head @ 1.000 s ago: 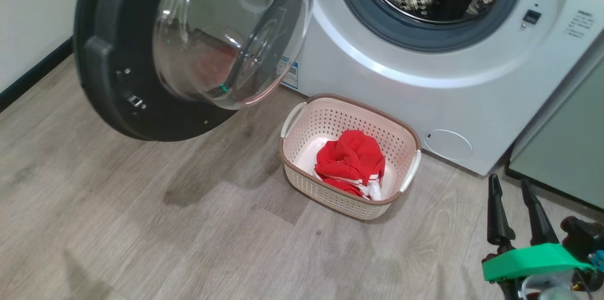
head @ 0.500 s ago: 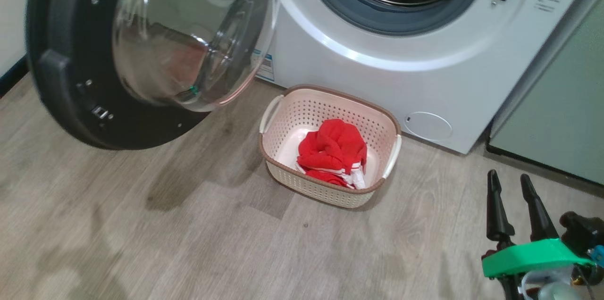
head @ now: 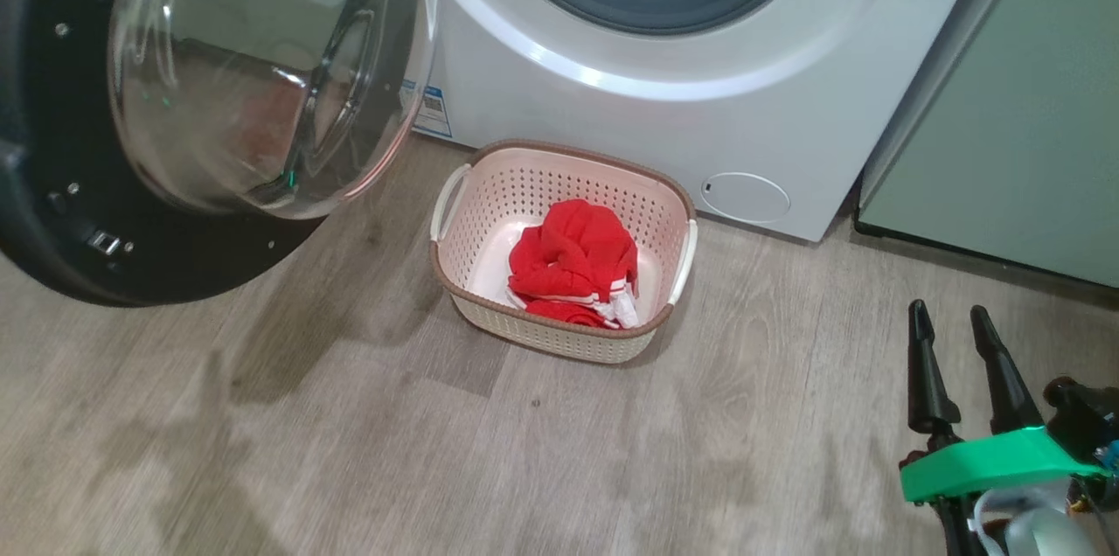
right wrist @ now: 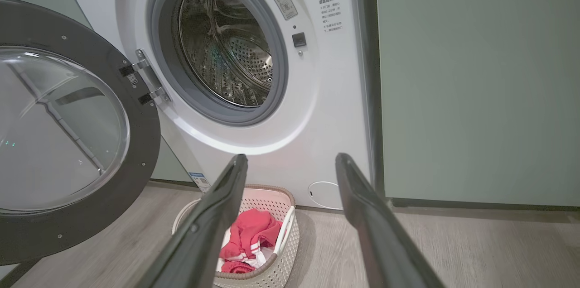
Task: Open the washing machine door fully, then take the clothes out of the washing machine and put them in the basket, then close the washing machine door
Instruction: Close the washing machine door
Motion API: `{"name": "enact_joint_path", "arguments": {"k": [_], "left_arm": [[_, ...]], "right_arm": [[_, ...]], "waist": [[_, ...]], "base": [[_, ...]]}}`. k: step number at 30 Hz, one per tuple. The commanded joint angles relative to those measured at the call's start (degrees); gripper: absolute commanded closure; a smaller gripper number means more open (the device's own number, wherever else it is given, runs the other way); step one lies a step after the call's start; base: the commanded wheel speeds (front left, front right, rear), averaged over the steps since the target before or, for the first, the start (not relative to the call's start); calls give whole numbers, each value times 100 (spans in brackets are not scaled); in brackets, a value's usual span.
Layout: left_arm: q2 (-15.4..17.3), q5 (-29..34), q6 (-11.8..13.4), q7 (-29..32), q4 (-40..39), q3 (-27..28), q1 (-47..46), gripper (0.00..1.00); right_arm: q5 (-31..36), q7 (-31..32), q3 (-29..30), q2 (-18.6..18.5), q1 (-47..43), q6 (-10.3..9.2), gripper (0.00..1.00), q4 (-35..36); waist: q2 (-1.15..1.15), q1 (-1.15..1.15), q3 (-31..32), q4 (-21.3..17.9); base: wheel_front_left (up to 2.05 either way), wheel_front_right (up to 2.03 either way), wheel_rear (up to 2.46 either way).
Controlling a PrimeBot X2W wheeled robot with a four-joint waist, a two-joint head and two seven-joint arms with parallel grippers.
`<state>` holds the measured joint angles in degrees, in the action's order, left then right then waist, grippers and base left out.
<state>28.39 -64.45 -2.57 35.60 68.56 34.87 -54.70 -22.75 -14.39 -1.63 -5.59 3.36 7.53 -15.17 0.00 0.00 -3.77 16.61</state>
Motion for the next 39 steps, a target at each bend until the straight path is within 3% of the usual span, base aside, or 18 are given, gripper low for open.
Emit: {"name": "enact_joint_path", "arguments": {"k": [1,9,14,16,19,23,29,39], "left_arm": [[309,13,-54,-30,-149,20,-191,100],[35,11,-347,494,-112,-225,-345,100],[-384,-73,-468,1420,-450,-523,-360,100],[-711,-194,-486,1981,-842,-691,-219,100],[-1065,-269,-489,2346,-1325,-877,31,100],[-1566,-375,-479,2543,-1806,-992,307,100],[-2098,-445,-252,2594,-2481,-1059,613,100],[-2402,-334,32,2509,-3330,-1279,1043,100]], "right_arm": [[38,-61,-149,-114,200,-4,0,199],[37,-61,-180,-169,256,-4,0,185],[40,-61,-117,-152,207,-4,0,180],[32,-61,-79,-114,157,-4,0,179],[37,-61,-32,-76,115,-4,0,186],[44,-61,-40,-32,115,-4,0,189],[29,-61,-15,-14,156,-4,0,193],[32,-61,0,18,286,-4,0,199]], "waist": [[0,0,-38,-37],[0,0,-95,-109],[0,0,-29,-66],[0,0,53,-40],[0,0,101,-3],[0,0,120,-36],[0,0,84,-340],[0,0,-79,-1122]], "base": [[0,0,0],[0,0,0],[0,0,0],[0,0,0],[0,0,0],[0,0,0],[0,0,0],[0,0,0]]}}
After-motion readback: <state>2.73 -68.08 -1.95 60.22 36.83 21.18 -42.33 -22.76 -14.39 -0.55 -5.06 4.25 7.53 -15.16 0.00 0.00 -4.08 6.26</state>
